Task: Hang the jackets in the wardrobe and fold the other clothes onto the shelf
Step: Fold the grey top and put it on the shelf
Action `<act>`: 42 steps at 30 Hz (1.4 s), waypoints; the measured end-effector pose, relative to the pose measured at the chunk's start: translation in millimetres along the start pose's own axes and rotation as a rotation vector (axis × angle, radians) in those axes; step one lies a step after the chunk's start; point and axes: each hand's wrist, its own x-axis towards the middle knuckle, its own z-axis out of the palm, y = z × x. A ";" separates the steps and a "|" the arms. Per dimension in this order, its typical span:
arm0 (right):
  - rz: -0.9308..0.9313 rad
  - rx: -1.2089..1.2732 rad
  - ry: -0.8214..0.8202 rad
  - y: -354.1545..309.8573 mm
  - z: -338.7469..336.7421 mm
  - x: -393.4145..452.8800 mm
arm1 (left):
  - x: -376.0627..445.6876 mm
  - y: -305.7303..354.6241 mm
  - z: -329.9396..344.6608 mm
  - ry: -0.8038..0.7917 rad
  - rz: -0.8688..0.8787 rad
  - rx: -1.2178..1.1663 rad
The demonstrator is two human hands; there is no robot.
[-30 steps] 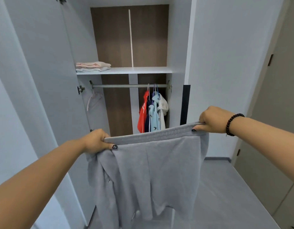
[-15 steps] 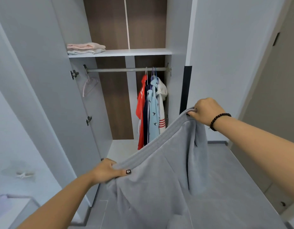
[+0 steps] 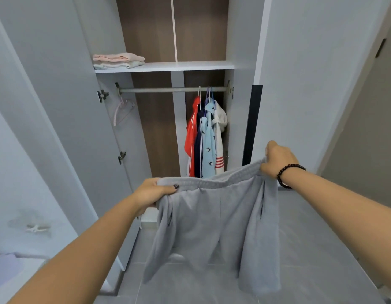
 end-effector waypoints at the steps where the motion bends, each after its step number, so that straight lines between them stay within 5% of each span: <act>1: 0.031 0.028 -0.004 -4.1 0.0 0.3 | 0.0 6.5 6.0 -0.001 0.007 -0.030; 7: 0.056 0.421 -0.006 -37.7 -8.0 0.2 | -1.9 40.2 34.4 0.086 0.069 -0.176; 14: -0.139 0.701 -0.169 -93.3 -15.6 -25.3 | -8.6 72.5 50.7 -0.048 0.196 -0.360; 21: -0.185 0.925 -0.277 -105.4 -31.8 -35.3 | -21.8 81.8 47.7 -0.258 0.418 -0.288; 26: -0.228 0.968 -0.520 -104.1 -28.8 -42.5 | -24.3 78.2 49.7 -0.196 0.476 -0.054; 29: -0.341 0.912 -0.394 -87.7 -19.1 -44.2 | -23.2 69.2 45.9 -0.170 0.483 -0.104; 33: -0.502 0.547 -0.240 -62.3 -6.0 -44.7 | -23.9 63.2 37.9 -0.080 0.461 -0.157; 42: -0.604 0.593 -0.151 -55.1 23.2 -59.6 | -25.5 72.1 17.9 0.069 0.452 -0.571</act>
